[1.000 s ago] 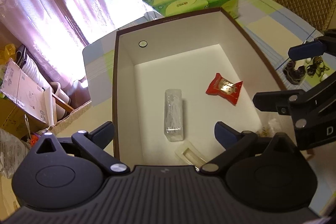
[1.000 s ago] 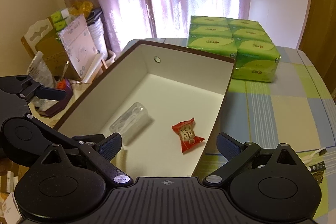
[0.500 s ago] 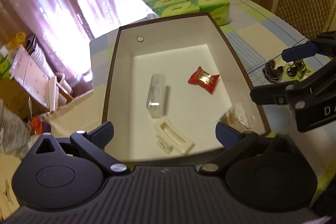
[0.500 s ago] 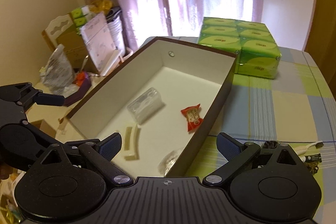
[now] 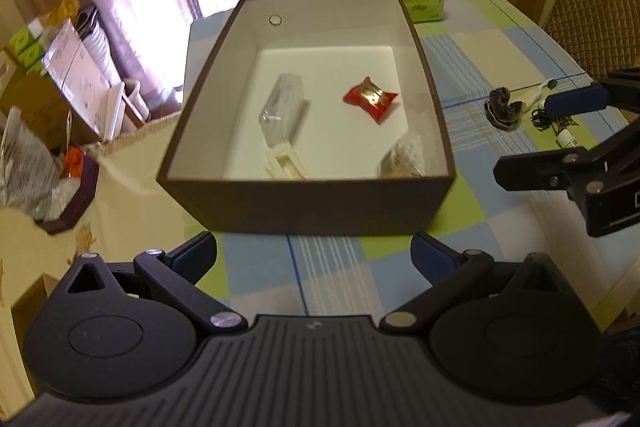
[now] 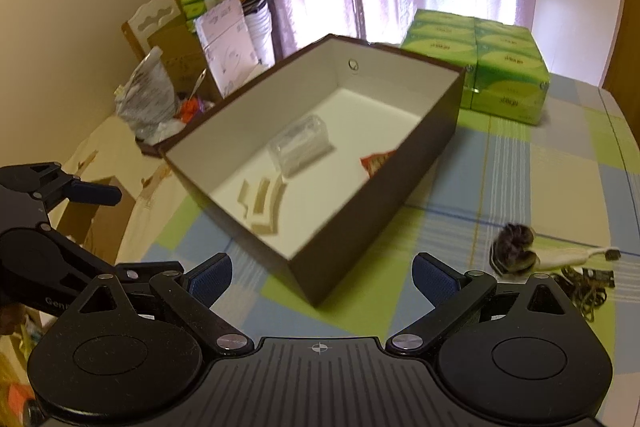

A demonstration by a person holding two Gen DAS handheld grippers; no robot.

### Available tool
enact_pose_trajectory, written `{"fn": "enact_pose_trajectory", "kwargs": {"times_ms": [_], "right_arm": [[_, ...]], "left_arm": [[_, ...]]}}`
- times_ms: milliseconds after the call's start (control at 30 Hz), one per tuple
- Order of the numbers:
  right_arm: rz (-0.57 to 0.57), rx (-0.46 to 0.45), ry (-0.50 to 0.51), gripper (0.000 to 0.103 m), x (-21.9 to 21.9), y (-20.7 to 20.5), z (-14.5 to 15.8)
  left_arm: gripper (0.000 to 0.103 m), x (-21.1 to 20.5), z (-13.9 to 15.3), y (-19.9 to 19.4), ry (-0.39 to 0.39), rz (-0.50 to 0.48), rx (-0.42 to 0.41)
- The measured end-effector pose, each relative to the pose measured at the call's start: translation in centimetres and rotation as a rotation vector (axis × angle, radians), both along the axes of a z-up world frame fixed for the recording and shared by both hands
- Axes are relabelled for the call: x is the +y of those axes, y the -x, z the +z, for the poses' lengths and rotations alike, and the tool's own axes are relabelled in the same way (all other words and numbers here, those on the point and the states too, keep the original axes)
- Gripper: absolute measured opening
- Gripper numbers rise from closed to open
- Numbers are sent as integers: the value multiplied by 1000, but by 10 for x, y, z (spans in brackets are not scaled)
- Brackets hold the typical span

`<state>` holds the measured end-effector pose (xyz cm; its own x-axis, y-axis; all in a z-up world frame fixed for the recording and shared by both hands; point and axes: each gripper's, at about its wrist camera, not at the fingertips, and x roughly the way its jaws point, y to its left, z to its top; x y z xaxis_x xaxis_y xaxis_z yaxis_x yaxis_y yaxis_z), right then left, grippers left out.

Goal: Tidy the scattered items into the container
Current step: 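Withdraw both grippers from the box toward the remaining items, then grasp the leopard-print hair tie with the right gripper while the left grasps the brown scrunchie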

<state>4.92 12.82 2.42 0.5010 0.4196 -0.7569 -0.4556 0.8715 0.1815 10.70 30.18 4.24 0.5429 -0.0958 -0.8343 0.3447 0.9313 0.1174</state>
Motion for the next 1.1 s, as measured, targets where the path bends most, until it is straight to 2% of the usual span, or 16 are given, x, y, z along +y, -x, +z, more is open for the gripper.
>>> {"fn": "enact_pose_trajectory", "kwargs": {"times_ms": [233, 467, 767, 1100], "right_arm": [[-19, 29, 23, 101, -38, 14, -10], [-66, 51, 42, 101, -80, 24, -13], [-185, 67, 44, 101, -147, 27, -18], [-293, 43, 38, 101, -212, 26, -27]], "left_arm": [[102, -33, -2, 19, 5, 2, 14], [102, -72, -11, 29, 46, -16, 60], [102, -127, -18, 31, 49, -57, 54], [101, -187, -33, 25, 62, -116, 49]]}}
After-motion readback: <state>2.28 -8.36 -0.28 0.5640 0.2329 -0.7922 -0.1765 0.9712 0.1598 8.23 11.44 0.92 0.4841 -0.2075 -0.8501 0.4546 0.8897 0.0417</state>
